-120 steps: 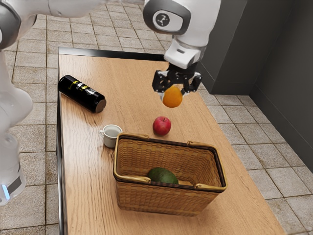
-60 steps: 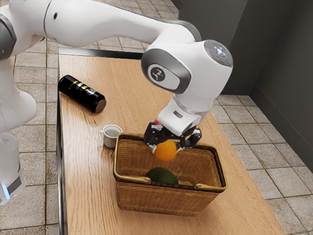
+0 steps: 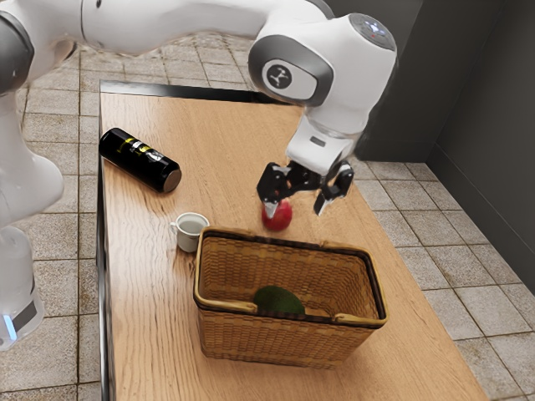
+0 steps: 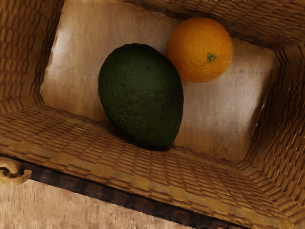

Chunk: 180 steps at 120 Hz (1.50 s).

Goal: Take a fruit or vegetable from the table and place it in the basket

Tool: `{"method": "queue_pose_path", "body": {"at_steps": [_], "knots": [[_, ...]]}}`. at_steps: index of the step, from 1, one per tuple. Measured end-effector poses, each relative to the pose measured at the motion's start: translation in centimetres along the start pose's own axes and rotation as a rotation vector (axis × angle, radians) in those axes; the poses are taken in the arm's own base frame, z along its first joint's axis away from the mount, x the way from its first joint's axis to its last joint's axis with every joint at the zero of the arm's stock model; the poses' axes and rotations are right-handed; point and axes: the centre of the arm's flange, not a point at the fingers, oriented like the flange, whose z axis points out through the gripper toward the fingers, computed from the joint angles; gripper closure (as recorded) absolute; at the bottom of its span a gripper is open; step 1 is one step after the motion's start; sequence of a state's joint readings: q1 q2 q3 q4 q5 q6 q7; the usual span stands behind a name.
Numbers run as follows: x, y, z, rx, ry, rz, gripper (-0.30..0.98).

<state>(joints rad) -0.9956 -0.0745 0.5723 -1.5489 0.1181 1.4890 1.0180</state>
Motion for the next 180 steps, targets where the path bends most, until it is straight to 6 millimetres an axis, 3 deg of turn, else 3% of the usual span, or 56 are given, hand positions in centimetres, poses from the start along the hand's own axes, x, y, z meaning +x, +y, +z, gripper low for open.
{"method": "queue_pose_path", "body": {"at_steps": [11, 16, 22, 32, 38, 50, 57, 88, 110, 134, 180], "knots": [[-10.9, -4.8, 0.3, 0.022, 0.019, -0.206, 0.01], [-14.6, -6.4, 1.2, 0.03, 0.012, -0.28, 0.0], [-17.2, -8.0, 3.0, 0.031, -0.013, -0.34, 0.0], [-19.4, -10.4, 8.9, -0.019, -0.082, -0.411, 0.0], [-18.2, -10.9, 11.0, -0.031, -0.089, -0.398, 0.0], [-11.9, -10.3, 12.3, -0.017, -0.08, -0.29, 0.0], [-10.8, -10.3, 12.8, -0.012, -0.076, -0.271, 0.0], [-13.2, -11.3, 16.1, -0.031, -0.078, -0.31, 0.0], [-16.1, -11.7, 17.4, -0.048, -0.061, -0.349, 0.0], [-17.0, -11.2, 20.0, -0.08, -0.058, -0.349, 0.0], [-16.8, -10.8, 21.7, -0.095, -0.052, -0.327, 0.0]]}}
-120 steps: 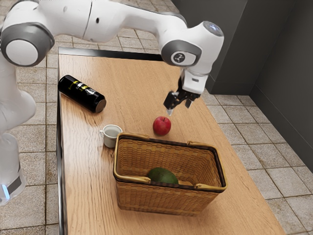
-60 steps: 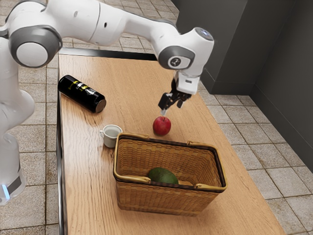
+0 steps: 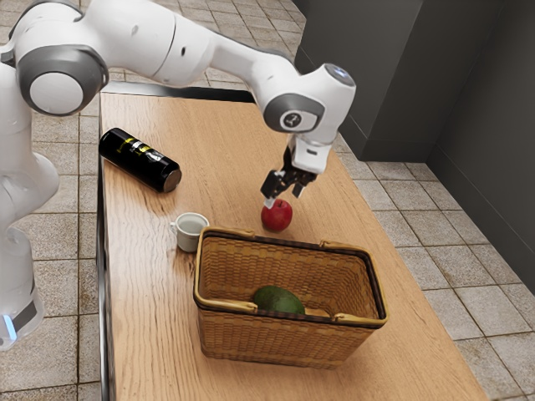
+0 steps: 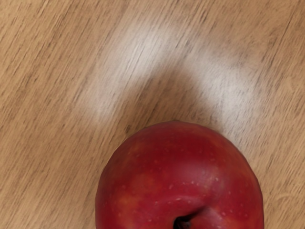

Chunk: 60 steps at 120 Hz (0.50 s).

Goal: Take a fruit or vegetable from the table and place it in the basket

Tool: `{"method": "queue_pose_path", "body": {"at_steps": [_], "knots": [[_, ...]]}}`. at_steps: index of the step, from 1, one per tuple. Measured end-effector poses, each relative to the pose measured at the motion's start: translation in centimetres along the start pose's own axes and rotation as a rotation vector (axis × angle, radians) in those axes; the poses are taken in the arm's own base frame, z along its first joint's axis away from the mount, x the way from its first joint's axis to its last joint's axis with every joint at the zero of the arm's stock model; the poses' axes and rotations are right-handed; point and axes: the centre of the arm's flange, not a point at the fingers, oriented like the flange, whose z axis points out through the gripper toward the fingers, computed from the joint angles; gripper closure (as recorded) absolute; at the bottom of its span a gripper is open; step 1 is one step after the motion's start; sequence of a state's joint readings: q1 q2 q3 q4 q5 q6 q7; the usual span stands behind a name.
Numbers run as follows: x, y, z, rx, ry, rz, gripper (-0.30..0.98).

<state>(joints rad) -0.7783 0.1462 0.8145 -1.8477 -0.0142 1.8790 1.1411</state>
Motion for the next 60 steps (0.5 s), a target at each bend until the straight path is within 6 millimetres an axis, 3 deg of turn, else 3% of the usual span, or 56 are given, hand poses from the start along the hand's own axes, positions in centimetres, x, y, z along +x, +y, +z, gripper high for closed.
{"method": "queue_pose_path", "body": {"at_steps": [60], "knots": [[0.4, 0.7, 2.0, -0.024, -0.007, 0.018, 0.0]]}}
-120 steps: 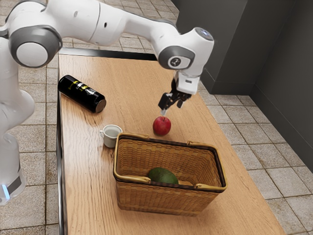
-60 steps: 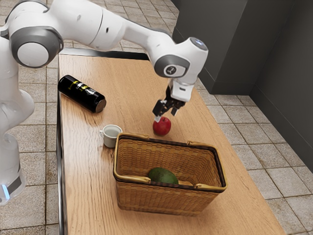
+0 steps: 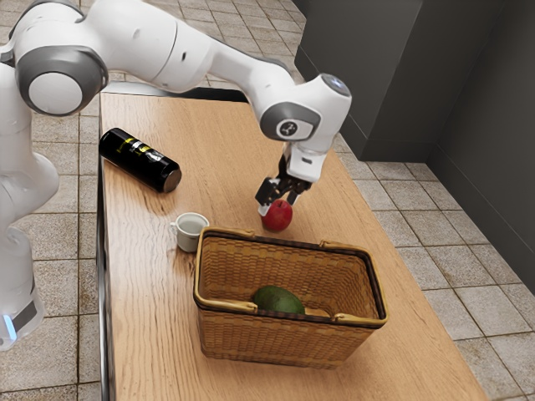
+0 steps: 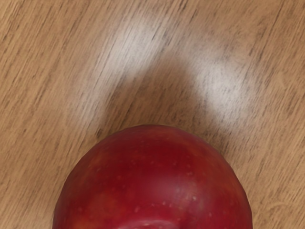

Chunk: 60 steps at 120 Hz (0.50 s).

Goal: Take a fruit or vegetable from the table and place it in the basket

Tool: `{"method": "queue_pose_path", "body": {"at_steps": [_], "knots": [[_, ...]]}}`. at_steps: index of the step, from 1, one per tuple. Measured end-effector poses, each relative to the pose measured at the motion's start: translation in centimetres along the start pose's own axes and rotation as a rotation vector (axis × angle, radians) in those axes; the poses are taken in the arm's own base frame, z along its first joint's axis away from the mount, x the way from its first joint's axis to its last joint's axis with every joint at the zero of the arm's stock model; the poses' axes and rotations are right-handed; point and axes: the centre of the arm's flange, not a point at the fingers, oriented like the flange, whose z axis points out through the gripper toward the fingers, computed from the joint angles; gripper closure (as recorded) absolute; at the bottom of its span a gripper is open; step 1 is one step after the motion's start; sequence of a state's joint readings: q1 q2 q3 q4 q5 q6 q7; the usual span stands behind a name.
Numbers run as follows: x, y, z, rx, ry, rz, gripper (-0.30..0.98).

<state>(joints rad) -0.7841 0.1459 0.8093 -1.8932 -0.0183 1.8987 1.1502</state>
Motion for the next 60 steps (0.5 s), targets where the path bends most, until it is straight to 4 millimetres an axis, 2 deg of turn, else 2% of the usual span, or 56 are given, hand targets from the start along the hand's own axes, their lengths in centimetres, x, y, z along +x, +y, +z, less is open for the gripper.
{"method": "queue_pose_path", "body": {"at_steps": [60], "knots": [[0.7, 0.4, 1.8, -0.012, -0.006, 0.007, 0.0]]}}
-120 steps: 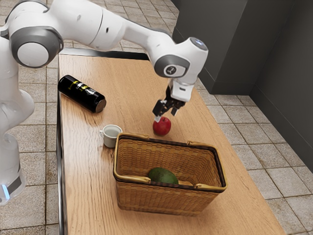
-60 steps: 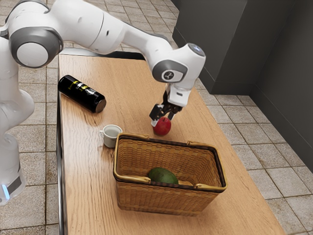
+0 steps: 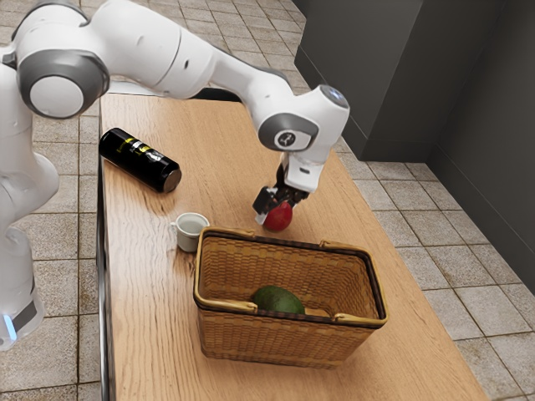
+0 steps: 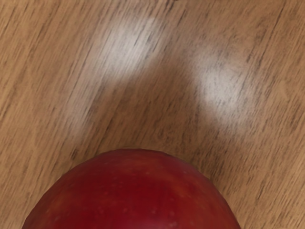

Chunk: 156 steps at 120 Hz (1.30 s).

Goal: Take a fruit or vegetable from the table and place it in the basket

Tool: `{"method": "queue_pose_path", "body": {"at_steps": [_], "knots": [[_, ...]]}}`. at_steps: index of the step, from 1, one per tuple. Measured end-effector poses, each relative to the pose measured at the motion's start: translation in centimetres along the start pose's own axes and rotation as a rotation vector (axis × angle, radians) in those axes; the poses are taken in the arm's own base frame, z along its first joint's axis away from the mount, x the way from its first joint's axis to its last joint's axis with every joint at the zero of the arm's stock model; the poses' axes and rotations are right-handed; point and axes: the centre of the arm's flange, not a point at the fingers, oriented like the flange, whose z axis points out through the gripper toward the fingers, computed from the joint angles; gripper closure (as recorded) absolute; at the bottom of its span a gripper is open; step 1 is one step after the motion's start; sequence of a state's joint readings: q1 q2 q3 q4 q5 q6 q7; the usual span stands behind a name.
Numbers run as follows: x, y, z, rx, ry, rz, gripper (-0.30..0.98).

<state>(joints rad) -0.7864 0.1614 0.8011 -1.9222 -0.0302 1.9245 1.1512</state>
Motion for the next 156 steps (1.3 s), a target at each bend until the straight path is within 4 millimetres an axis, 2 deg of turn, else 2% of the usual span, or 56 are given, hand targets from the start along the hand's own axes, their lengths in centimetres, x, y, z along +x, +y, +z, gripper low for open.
{"method": "queue_pose_path", "body": {"at_steps": [8, 34, 42, 56, 78, 86, 101, 111, 115, 119, 132, 140, 148, 156], "knots": [[0.0, 0.0, 0.1, -0.001, 0.002, -0.002, 0.03], [0.1, -0.2, 0.5, -0.003, -0.003, -0.01, 0.38], [0.1, -0.2, 0.5, 0.0, -0.003, -0.014, 0.43], [-0.3, -0.2, -0.7, 0.011, 0.017, -0.022, 0.53], [-1.8, 0.6, -5.7, 0.043, 0.101, -0.022, 0.5], [-2.0, 1.0, -9.0, 0.075, 0.132, -0.011, 0.46], [-2.8, 1.5, -16.5, 0.151, 0.166, -0.01, 0.45], [-2.8, 2.9, -19.1, 0.157, 0.175, 0.004, 0.45], [-2.0, 3.8, -19.7, 0.157, 0.169, 0.023, 0.45], [-0.2, 5.2, -20.1, 0.156, 0.161, 0.059, 0.45], [8.5, 12.4, -20.8, 0.151, 0.133, 0.24, 0.45], [12.6, 16.5, -20.7, 0.147, 0.115, 0.327, 0.46], [15.0, 19.1, -20.3, 0.141, 0.099, 0.371, 0.46], [15.8, 19.7, -19.8, 0.136, 0.086, 0.371, 0.45]]}}
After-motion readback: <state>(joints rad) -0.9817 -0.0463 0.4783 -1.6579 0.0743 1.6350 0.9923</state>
